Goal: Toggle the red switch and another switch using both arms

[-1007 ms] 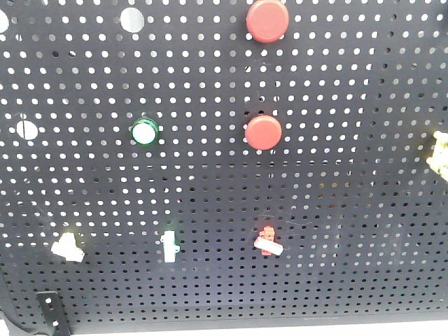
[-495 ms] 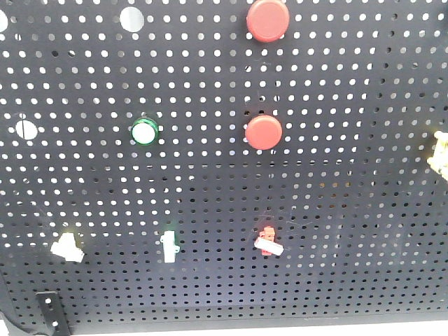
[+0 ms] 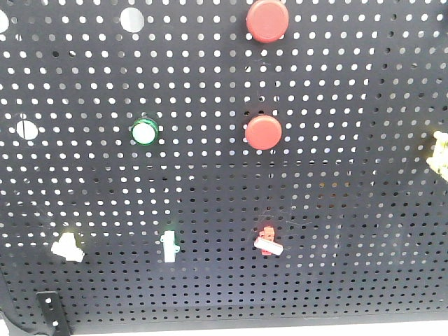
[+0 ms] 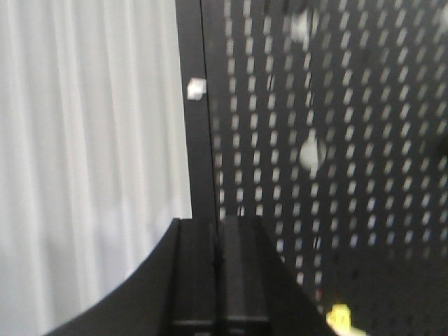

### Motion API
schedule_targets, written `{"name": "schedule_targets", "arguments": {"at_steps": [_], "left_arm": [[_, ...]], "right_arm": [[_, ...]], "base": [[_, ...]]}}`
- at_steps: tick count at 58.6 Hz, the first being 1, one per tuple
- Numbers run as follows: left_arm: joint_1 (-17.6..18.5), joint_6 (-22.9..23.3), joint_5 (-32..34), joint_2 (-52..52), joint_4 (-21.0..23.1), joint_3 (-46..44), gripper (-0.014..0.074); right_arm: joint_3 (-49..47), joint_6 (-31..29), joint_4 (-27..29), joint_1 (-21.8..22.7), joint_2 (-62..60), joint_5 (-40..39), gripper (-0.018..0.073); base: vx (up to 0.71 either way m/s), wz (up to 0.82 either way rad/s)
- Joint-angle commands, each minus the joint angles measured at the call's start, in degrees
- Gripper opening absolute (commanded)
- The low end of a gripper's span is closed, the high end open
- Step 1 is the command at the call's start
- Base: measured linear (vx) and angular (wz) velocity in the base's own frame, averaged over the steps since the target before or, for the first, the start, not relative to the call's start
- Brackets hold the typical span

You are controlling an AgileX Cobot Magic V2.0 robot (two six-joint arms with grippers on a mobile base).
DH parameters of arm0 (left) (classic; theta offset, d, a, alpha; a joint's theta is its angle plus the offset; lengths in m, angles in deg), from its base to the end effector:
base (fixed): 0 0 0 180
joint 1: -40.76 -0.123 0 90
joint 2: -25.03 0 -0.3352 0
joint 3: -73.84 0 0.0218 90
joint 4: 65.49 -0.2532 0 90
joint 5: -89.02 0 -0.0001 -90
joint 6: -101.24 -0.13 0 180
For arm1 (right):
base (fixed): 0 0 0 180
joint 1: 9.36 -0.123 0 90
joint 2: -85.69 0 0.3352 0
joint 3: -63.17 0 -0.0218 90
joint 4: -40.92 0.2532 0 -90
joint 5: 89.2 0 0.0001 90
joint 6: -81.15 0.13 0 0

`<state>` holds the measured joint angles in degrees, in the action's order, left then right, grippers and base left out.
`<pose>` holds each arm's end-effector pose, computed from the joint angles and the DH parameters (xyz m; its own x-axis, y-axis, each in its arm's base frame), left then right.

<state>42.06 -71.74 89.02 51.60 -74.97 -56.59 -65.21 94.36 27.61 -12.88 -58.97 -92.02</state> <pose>0.0670 -0.0015 0.3858 0.2402 0.0375 -0.9700 0.0124 0.9991 0.0417 0.1073 0.0081 0.3651 0.1007 0.0047 -0.9949 -0.0725 0.9974 -0.0026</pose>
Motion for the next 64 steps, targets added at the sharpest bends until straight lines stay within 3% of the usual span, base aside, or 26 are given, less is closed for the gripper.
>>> {"name": "schedule_targets", "arguments": {"at_steps": [1, 12, 23, 30, 40, 49, 64], "left_arm": [[0.1, 0.5, 2.6, 2.5, 0.0, -1.4, 0.0003], [0.1, 0.4, 2.1, 5.1, 0.0, -1.4, 0.0003], [0.1, 0.4, 3.3, 13.1, 0.1, -1.4, 0.0003], [1.4, 0.6, 10.8, 19.6, 0.1, -1.5, 0.0003], [8.7, 0.7, 22.9, 28.0, -3.0, -2.9, 0.0003], [14.0, 0.7, 23.1, 35.5, -4.7, -7.3, 0.0003], [14.6, 2.1, 17.9, 41.3, -4.1, -12.5, 0.0003]], "right_arm": [[-2.0, -0.3, -0.2, 0.2, 4.0, -5.9, -0.0006], [-2.0, -0.3, -0.2, 0.2, 6.9, -15.9, -0.0006], [-2.0, -0.3, -0.2, 0.2, 8.4, -14.6, -0.0006], [-2.0, -0.1, -0.2, 0.2, 9.4, -14.3, -0.0006], [-2.0, 0.0, -0.2, 0.2, 10.0, -14.1, -0.0006], [-2.0, 0.0, -0.2, 0.2, 10.0, -14.1, -0.0006], [-2.0, 0.0, -0.3, 0.2, 10.0, -12.5, -0.0006]], "base": [[0.00, 0.00], [0.00, 0.00], [0.00, 0.00], [0.00, 0.00], [0.00, 0.00], [0.00, 0.00], [0.00, 0.00]]}}
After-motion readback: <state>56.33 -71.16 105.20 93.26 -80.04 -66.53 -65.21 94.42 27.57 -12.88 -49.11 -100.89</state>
